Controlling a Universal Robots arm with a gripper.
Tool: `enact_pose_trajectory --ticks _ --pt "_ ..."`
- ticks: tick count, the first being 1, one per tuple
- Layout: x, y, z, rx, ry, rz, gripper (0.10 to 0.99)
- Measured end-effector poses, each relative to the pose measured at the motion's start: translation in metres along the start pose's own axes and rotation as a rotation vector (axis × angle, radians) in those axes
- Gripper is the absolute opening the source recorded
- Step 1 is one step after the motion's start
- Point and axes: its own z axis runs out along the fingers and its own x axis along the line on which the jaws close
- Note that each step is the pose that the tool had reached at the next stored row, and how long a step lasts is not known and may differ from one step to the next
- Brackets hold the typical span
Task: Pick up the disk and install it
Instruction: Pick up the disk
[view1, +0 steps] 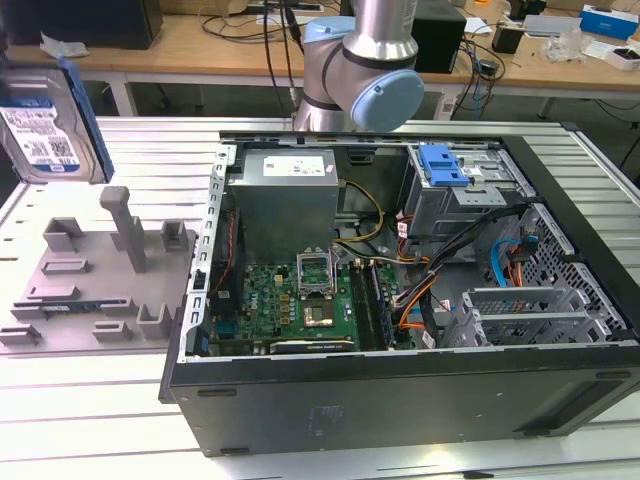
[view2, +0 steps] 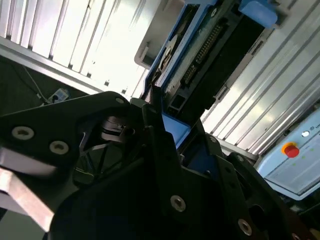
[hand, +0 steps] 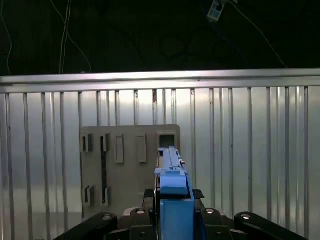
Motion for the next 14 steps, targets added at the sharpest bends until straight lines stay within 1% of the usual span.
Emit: enact_pose_trajectory --ticks 1,2,4,7,12,14 --pt "0.0005 -0.0012 -0.0164 0.0 0.0 0.0 0.365" --pt "0.0007 -0.0016 -0.0213 0.0 0.0 0.0 0.365" --pt "0.0012 -0.0026 -0.0368 0.0 0.0 0.0 0.365" --pt "0.0016 -0.0036 -0.0515 0.0 -0.0006 0.0 0.365" --pt "0.0017 -0.0039 -0.0517 0.0 -0.0009 0.0 0.365" --pt "0.0026 -0.0081 -0.0517 0.0 -0.0009 0.0 0.365"
